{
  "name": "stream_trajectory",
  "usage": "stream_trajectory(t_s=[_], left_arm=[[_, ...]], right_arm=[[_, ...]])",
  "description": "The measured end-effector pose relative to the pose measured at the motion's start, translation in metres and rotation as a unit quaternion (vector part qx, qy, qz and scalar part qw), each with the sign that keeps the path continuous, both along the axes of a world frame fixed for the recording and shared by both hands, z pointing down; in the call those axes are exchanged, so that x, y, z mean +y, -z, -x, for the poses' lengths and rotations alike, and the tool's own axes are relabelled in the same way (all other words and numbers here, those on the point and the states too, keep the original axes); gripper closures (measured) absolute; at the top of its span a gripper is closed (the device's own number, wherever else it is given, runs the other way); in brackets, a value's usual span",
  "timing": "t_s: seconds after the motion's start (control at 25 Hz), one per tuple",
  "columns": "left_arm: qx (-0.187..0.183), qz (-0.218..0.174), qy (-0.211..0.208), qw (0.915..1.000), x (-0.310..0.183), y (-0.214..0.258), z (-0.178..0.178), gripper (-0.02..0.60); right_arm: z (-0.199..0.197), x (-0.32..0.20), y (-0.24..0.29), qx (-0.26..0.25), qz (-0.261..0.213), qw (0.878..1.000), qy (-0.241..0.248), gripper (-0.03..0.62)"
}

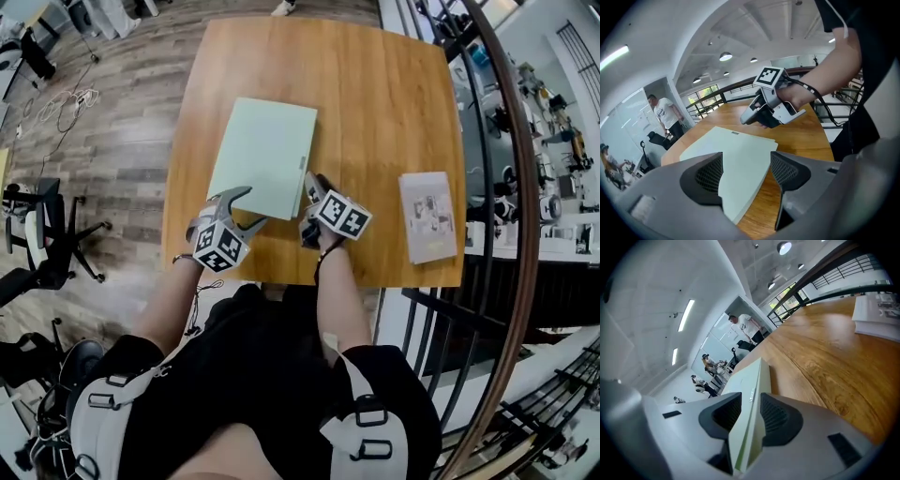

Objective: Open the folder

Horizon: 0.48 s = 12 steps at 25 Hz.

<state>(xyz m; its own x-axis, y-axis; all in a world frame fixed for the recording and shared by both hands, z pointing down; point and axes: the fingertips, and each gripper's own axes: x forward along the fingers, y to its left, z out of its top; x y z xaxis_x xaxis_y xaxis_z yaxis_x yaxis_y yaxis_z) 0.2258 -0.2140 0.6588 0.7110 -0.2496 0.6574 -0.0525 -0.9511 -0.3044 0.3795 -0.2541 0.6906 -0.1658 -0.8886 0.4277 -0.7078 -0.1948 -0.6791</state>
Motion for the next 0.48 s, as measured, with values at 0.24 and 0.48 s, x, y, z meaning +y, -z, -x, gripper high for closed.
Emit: stream_trajectory(t_s=[0.24, 0.48], left_arm=[[-0.045, -0.013, -0.013, 0.9988, 0.009, -0.030, -0.002, 0.276], [-0.089, -0.029, -0.027, 0.9953, 0.009, -0.053, -0.005, 0.275]], right_arm=[[0.005, -0.010, -0.020, -0.029, -0.003, 0.999, 0.019, 0.487], [0.011, -0.019, -0.031, -0.051, -0.007, 0.998, 0.037, 0.487]])
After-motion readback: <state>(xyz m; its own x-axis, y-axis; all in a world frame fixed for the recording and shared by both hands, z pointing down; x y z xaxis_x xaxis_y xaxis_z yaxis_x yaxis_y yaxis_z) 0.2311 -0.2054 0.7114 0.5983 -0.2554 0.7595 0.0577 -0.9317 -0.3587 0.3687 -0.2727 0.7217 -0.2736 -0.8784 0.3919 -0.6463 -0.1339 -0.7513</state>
